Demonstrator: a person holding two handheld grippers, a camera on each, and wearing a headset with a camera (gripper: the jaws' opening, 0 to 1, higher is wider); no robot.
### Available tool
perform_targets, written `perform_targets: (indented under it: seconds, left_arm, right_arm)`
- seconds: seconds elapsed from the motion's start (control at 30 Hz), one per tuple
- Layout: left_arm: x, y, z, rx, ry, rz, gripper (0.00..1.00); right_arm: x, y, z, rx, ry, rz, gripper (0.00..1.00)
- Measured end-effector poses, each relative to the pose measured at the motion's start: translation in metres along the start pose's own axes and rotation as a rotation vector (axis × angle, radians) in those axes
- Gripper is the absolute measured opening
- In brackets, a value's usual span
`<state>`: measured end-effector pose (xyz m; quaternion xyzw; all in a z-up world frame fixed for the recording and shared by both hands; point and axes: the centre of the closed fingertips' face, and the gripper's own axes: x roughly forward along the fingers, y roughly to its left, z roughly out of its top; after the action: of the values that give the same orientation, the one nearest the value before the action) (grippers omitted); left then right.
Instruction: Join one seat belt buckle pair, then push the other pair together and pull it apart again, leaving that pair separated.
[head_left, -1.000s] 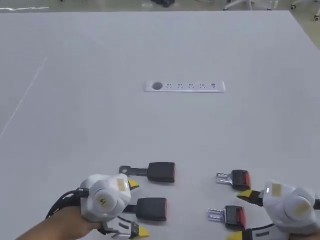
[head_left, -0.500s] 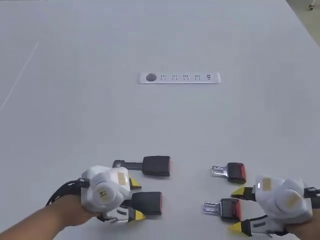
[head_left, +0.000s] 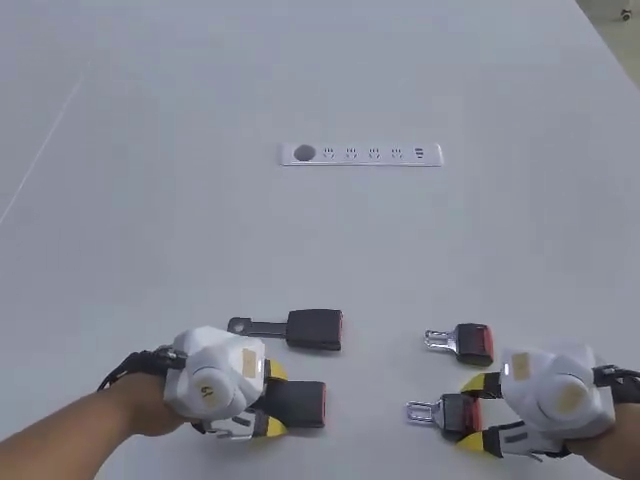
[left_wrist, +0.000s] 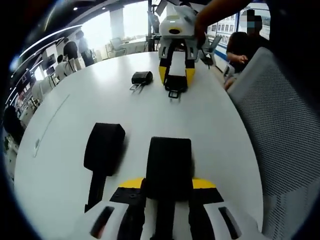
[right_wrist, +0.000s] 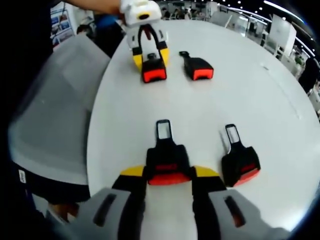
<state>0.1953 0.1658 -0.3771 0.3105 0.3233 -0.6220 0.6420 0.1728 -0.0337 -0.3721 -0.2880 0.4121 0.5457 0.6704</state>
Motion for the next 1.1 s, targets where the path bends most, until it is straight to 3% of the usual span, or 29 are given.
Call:
perform_targets:
  seconds: [0.13,0.37,0.93,1.1]
  left_arm:
    - [0.001,0.0,0.0,0.011,0.021,-0.019,0.34]
    - [0.0,0.0,0.0,-0.01,0.028,-0.016,0.34]
    - [-0.001,-0.001,0.003,-0.052,0.068,-0.007,0.34]
    - [-0.001,-0.001,0.003,-0.064,0.075,-0.002,0.34]
  right_arm:
    - [0.001,0.0,0.0,-0.02,0.018,0.001,0.36]
    - [0.007,0.0,0.009,-0.003,-0.001,0.002,0.36]
    - [0.032,0.009,0.065,-0.045,-0.04,0.024,0.36]
    - [0.039,0.01,0.075,-0.062,-0.05,0.023,0.36]
